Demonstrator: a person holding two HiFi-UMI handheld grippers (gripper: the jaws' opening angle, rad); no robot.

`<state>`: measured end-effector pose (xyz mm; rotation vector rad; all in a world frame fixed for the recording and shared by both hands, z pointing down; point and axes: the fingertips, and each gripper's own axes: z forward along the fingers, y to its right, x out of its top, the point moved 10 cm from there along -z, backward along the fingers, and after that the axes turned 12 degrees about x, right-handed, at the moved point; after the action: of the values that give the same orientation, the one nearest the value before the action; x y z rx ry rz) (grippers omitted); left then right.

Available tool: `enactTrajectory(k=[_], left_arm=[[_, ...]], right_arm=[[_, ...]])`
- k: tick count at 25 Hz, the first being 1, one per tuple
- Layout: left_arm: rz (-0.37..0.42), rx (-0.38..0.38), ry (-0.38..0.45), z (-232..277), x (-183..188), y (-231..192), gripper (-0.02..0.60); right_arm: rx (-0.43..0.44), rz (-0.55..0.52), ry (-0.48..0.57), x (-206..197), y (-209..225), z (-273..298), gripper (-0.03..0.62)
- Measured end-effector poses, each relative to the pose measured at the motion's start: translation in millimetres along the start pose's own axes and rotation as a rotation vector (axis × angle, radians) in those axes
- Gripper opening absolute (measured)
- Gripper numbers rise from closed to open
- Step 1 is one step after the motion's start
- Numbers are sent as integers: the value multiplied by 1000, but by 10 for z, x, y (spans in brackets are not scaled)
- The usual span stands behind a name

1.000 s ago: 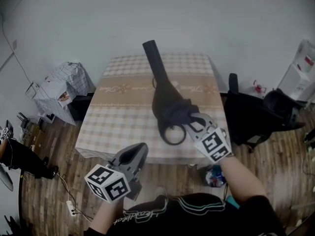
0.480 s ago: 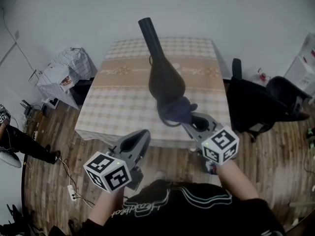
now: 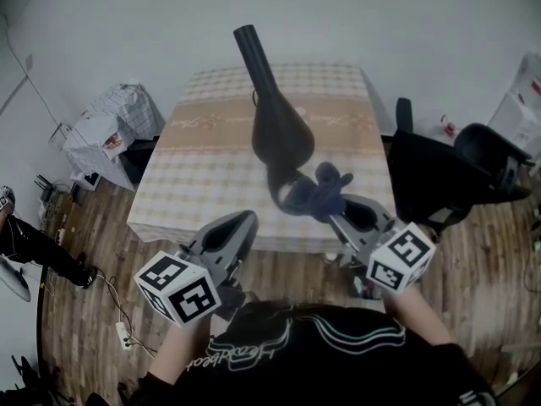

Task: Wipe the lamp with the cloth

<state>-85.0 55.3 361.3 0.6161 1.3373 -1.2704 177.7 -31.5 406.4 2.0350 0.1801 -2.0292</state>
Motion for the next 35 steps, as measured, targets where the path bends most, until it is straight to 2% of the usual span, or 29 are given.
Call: enactTrajectory(k=[5, 14, 23, 29, 35], left_arm=[[16, -66, 45, 144, 156, -170, 0], [64, -151, 48, 395, 666, -836, 0], [99, -321, 24, 705, 1160, -1467, 0], [118, -459, 10, 890, 1422, -1783, 0], [104, -577, 2, 1078, 1569, -2130, 0]], right_arm=[[-64, -53, 2, 138, 107, 75, 57], [-220, -108, 19, 509, 281, 517, 57], [-399, -186, 18, 938, 291, 1078, 57], [-518, -297, -34, 1219, 204, 1506, 57], [-600, -378, -93, 1436, 161, 1929, 57]])
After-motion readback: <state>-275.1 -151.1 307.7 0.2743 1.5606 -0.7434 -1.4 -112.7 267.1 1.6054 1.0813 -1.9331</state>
